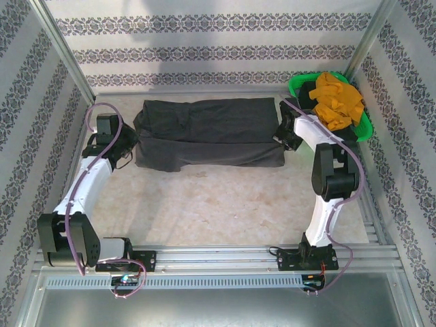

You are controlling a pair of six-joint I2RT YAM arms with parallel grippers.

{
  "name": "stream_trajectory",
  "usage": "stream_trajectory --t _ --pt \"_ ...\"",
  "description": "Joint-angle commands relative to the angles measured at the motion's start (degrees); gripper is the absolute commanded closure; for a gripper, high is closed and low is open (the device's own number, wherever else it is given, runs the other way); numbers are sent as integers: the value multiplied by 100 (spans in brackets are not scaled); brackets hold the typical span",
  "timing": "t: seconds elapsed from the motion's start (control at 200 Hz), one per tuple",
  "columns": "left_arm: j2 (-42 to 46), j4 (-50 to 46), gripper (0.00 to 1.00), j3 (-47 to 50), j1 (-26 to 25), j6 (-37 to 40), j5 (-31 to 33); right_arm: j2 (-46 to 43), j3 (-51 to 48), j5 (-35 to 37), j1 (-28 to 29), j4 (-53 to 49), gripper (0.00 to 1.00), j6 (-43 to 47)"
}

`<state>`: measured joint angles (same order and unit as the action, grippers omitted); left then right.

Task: Fold and stack the t-shirts

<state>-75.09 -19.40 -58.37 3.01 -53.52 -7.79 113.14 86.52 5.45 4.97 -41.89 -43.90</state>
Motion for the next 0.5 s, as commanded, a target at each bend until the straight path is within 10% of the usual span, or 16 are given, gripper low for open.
stream_trajectory --t 0.0,0.225,0.495 --pt "-82 -214 100 -218 -2 308 275 306 492 51 -58 -461 99 103" --pt "-58 -521 100 -111 7 482 375 -525 -573 422 -105 -297 52 -219" --pt "453 -978 100 -286 51 321 535 -1982 -2314 -598 -130 332 47 -1535"
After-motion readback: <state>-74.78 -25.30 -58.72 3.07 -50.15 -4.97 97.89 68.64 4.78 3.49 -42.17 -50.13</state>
